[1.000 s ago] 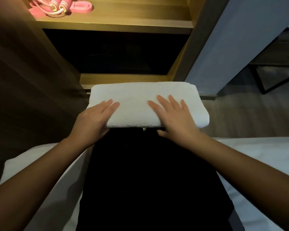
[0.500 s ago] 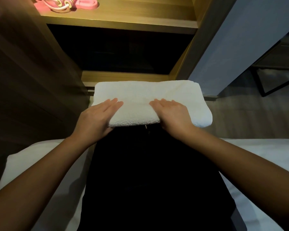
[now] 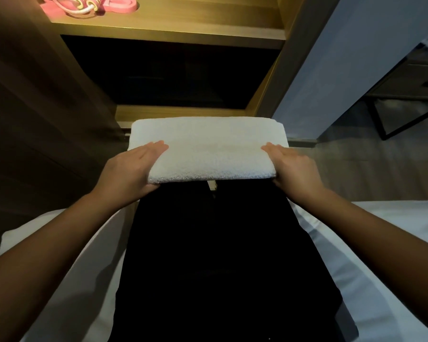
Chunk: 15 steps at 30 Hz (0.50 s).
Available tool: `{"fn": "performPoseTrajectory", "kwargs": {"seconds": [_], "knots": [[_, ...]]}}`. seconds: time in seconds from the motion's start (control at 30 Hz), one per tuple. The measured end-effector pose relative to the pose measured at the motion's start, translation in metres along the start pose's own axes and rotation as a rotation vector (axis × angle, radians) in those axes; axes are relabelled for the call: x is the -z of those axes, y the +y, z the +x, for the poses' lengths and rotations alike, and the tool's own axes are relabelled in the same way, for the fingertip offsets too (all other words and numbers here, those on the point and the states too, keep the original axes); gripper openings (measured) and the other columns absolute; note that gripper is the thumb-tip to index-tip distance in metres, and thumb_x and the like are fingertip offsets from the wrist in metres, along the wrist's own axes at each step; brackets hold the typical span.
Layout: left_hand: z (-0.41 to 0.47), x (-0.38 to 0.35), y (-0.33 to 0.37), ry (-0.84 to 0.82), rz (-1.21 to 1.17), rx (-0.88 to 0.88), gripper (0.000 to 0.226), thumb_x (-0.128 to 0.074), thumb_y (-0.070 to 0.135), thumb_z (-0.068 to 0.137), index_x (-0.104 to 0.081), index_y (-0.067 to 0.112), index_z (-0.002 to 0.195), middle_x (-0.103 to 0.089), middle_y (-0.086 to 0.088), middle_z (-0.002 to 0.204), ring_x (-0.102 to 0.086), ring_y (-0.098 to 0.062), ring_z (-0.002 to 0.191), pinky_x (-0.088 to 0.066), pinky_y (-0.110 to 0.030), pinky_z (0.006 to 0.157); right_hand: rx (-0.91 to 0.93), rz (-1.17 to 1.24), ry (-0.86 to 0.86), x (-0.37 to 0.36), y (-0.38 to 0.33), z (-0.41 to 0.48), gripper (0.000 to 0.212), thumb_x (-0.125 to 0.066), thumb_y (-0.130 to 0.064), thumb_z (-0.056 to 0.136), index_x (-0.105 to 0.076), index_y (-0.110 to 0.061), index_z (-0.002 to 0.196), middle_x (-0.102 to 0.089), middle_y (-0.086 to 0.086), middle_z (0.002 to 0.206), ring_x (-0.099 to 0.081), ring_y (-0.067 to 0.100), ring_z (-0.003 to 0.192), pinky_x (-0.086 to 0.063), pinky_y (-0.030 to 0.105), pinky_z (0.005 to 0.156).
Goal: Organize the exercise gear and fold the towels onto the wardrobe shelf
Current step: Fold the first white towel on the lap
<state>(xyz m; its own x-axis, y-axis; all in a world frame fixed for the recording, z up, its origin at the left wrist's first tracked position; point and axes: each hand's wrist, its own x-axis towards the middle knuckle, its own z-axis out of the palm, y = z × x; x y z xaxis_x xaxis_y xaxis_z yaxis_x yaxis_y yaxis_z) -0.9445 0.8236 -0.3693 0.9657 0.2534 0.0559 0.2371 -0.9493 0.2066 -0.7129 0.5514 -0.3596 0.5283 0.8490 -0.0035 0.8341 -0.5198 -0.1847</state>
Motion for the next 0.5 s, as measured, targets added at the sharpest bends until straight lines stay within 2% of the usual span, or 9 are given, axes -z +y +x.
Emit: {"fn": "performPoseTrajectory", "kwargs": {"seconds": [0.07,0.17,0.27,0.37,0.43,0.5], "knots": [[0.011,0.005,0.008,-0.089,0.041,0.017,0.094,-0.084,0.042,0.069,-0.037,0.015,0.145,-0.044,-0.011,0.149,-0.048,-0.032,0.132,-0.047,-0.047,0.097,0.015,0.002,0.03,-0.002,0.002,-0.001,0.051,-0.077,-0.017,0.081,-0.057,-0.006,0.127,-0.066,0.016,0.12,-0.066,0.036,0.102,-0.054,0.044,0.085],[0.037,0.0,0.046,-0.166,0.141,0.031,0.101,-0.074,0.055,0.072,-0.021,0.02,0.15,-0.024,-0.011,0.158,-0.026,-0.032,0.143,-0.028,-0.048,0.113,0.049,-0.011,0.059,-0.005,-0.001,0.0,0.049,-0.079,-0.016,0.078,-0.06,-0.004,0.121,-0.068,0.018,0.113,-0.068,0.037,0.093,-0.056,0.044,0.076],[0.071,-0.019,0.113,-0.165,0.196,-0.042,0.093,-0.069,0.047,0.08,-0.016,0.019,0.15,-0.023,-0.009,0.156,-0.022,-0.029,0.143,-0.021,-0.047,0.115,0.06,-0.037,0.099,-0.006,-0.002,-0.001,0.052,-0.081,-0.016,0.076,-0.061,-0.003,0.121,-0.068,0.019,0.114,-0.068,0.038,0.094,-0.057,0.046,0.074],[0.086,-0.032,0.145,-0.097,0.219,-0.106,0.069,-0.063,0.029,0.085,-0.029,0.013,0.143,-0.041,-0.01,0.14,-0.041,-0.029,0.126,-0.034,-0.04,0.103,0.047,-0.087,0.111,-0.006,0.0,-0.003,0.056,-0.082,-0.016,0.073,-0.061,-0.003,0.123,-0.067,0.018,0.117,-0.068,0.037,0.099,-0.058,0.044,0.073],[0.078,-0.028,0.133,-0.021,0.195,-0.13,0.054,-0.064,0.013,0.077,-0.047,0.006,0.128,-0.054,-0.011,0.118,-0.053,-0.031,0.107,-0.041,-0.039,0.088,0.069,-0.078,0.144,-0.005,0.004,-0.005,0.056,-0.086,-0.011,0.067,-0.064,-0.002,0.117,-0.07,0.019,0.111,-0.07,0.037,0.092,-0.058,0.044,0.065],[0.062,-0.024,0.107,0.085,0.175,-0.146,0.048,-0.07,0.002,0.065,-0.06,0.001,0.112,-0.063,-0.014,0.102,-0.06,-0.033,0.092,-0.047,-0.039,0.08,0.095,-0.078,0.161,-0.004,0.005,-0.006,0.056,-0.089,-0.008,0.062,-0.065,-0.001,0.112,-0.071,0.019,0.103,-0.071,0.037,0.083,-0.058,0.043,0.058]]}}
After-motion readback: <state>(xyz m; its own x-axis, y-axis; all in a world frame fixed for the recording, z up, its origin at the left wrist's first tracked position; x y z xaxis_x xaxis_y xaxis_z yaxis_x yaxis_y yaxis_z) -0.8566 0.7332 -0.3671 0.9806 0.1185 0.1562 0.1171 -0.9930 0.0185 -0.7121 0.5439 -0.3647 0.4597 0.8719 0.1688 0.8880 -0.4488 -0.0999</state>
